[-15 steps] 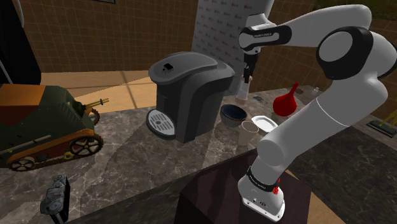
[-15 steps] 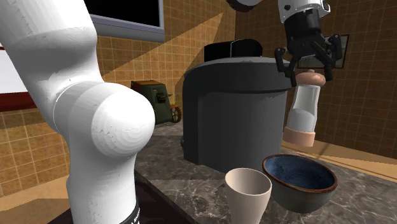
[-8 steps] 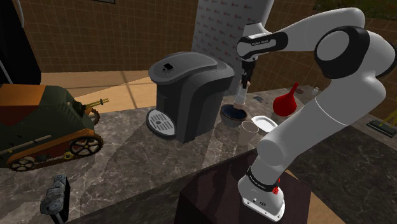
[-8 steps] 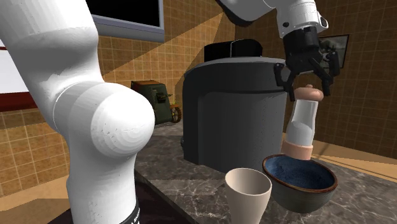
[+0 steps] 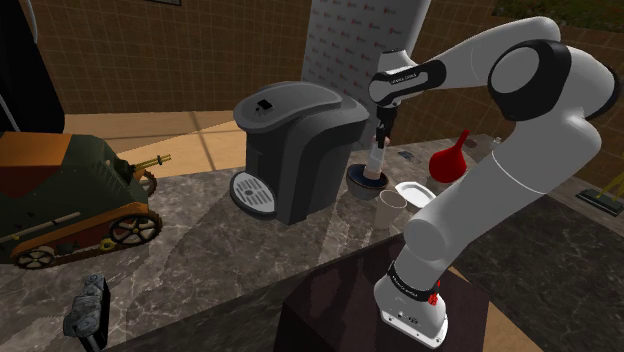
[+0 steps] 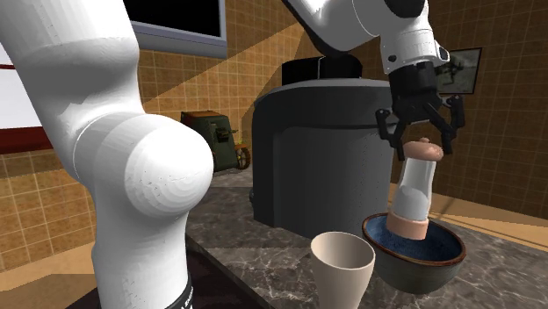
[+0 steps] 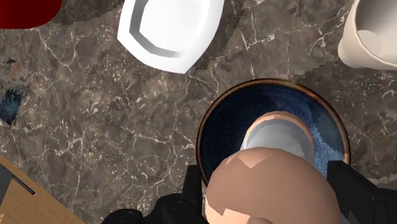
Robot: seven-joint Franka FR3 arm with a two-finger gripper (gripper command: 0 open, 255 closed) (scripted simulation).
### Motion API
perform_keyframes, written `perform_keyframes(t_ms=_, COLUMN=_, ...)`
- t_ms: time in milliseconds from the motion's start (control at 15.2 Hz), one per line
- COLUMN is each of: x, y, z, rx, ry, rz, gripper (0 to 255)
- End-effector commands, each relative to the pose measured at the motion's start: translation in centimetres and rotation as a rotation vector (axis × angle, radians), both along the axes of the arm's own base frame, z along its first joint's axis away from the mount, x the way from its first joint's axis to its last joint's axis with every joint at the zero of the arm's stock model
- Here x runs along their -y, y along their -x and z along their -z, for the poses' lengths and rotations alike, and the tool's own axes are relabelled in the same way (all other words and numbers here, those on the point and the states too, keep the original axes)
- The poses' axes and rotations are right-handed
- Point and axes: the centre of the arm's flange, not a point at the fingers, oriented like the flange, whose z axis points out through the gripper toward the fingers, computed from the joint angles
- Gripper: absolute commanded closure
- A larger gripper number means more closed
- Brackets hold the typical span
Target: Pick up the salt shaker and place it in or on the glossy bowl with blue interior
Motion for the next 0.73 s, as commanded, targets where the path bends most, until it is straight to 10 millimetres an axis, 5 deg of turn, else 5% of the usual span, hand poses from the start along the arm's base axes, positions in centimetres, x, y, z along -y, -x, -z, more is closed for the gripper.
perform_keyframes(t_ms=0, x=-0.06, y=-0.03, z=1.03, rx=0.001, ry=0.0, rz=0.0, gripper=255)
perform_keyframes(t_ms=528, x=-0.06, y=-0.03, z=1.03, rx=0.001, ry=0.0, rz=0.0, gripper=255)
perform_keyframes(t_ms=594, x=-0.06, y=-0.03, z=1.03, rx=0.001, ry=0.0, rz=0.0, gripper=0)
perform_keyframes(t_ms=660, x=-0.06, y=-0.03, z=1.03, rx=0.001, ry=0.0, rz=0.0, gripper=0)
